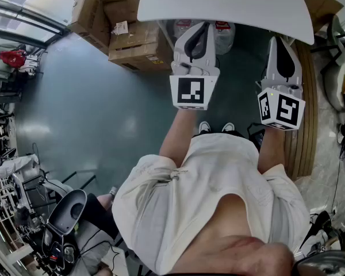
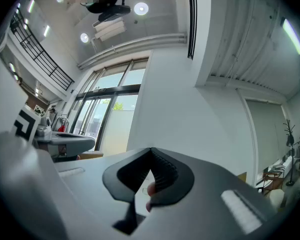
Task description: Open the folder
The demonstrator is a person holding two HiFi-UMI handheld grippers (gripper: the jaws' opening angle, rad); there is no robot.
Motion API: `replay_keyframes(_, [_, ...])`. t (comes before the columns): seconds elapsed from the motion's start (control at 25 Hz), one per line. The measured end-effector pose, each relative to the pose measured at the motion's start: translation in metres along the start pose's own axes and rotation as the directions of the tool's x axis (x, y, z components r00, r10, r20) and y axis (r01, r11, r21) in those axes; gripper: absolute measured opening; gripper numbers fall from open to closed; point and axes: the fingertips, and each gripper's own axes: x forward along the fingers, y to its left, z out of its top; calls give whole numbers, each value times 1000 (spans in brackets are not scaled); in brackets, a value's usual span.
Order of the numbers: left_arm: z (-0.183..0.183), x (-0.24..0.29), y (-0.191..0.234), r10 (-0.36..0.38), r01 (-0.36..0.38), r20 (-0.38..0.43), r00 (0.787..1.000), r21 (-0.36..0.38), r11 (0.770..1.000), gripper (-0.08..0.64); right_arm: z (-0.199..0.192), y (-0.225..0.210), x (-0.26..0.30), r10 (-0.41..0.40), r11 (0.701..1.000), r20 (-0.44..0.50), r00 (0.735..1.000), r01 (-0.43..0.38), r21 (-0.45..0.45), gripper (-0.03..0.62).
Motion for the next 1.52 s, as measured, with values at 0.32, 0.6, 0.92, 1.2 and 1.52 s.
replay_keyframes(0.32, [2, 16, -23, 2, -2, -11, 1000, 6, 1000, 0, -6, -27, 3, -3, 1000, -9, 1000, 3, 1, 0])
replay_keyframes(0.6, [-4, 27, -41, 10, -9, -22, 1000, 13, 1000, 0, -16, -52, 3, 8, 1000, -10, 1000, -8, 10, 0])
replay_keyframes(0.92, [-17, 35, -77, 23, -23, -51, 998, 11, 1000, 0, -33, -93, -12, 16, 998, -28, 999, -14, 57, 2])
replay_keyframes(1.2, [-37, 34, -105, 34, -34, -89, 995, 6, 999, 0, -61, -113, -30, 26, 995, -68, 997, -19, 101, 2])
replay_keyframes(1.52, [-41, 43, -127, -6, 6, -95, 995, -2, 1000, 0, -59, -129, -40, -1, 994, -62, 998, 8, 111, 2])
